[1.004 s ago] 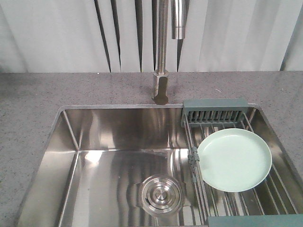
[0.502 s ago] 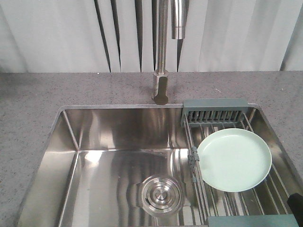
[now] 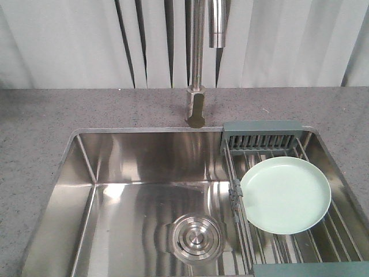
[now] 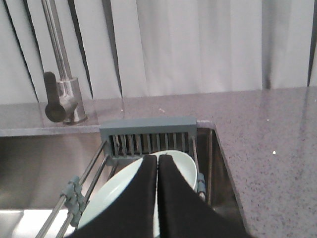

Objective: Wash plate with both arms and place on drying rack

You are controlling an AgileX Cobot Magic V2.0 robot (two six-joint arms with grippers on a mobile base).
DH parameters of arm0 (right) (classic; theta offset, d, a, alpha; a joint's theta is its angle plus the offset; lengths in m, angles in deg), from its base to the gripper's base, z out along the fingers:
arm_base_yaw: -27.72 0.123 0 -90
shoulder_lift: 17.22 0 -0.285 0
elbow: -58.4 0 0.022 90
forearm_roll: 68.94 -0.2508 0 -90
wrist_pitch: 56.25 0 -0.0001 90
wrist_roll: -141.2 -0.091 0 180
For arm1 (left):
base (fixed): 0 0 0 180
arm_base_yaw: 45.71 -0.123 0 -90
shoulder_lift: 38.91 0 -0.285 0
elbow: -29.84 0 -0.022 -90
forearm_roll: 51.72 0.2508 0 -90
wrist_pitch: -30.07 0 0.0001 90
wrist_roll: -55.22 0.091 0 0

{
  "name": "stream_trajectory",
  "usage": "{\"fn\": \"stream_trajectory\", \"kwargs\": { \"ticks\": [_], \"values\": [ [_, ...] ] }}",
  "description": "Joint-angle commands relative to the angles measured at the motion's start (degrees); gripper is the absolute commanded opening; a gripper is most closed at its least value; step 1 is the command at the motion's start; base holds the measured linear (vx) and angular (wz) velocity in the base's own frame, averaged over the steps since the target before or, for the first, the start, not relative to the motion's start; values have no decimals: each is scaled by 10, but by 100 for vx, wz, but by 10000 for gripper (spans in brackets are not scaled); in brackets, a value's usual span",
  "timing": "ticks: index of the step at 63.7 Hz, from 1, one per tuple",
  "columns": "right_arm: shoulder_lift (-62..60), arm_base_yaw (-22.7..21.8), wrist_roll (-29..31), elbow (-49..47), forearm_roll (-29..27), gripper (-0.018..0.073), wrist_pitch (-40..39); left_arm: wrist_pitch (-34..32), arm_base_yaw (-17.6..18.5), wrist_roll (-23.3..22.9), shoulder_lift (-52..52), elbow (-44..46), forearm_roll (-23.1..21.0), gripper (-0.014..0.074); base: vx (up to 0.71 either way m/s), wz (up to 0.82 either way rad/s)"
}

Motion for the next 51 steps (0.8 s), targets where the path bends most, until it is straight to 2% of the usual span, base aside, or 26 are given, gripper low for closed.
{"fn": "stream_trajectory", "kwargs": {
  "ticks": [1, 32, 51],
  "values": [
    [-30, -4, 0, 11, 13, -5, -25, -40, -1, -6, 9, -12, -1, -6, 0, 0],
    [-27, -32, -2, 11, 33, -5, -29, -40, -1, -6, 9, -12, -1, -6, 0, 0],
    [-27, -32, 0, 11, 56, -5, -30, -40, -1, -6, 9, -12, -1, -6, 0, 0]
  ]
}}
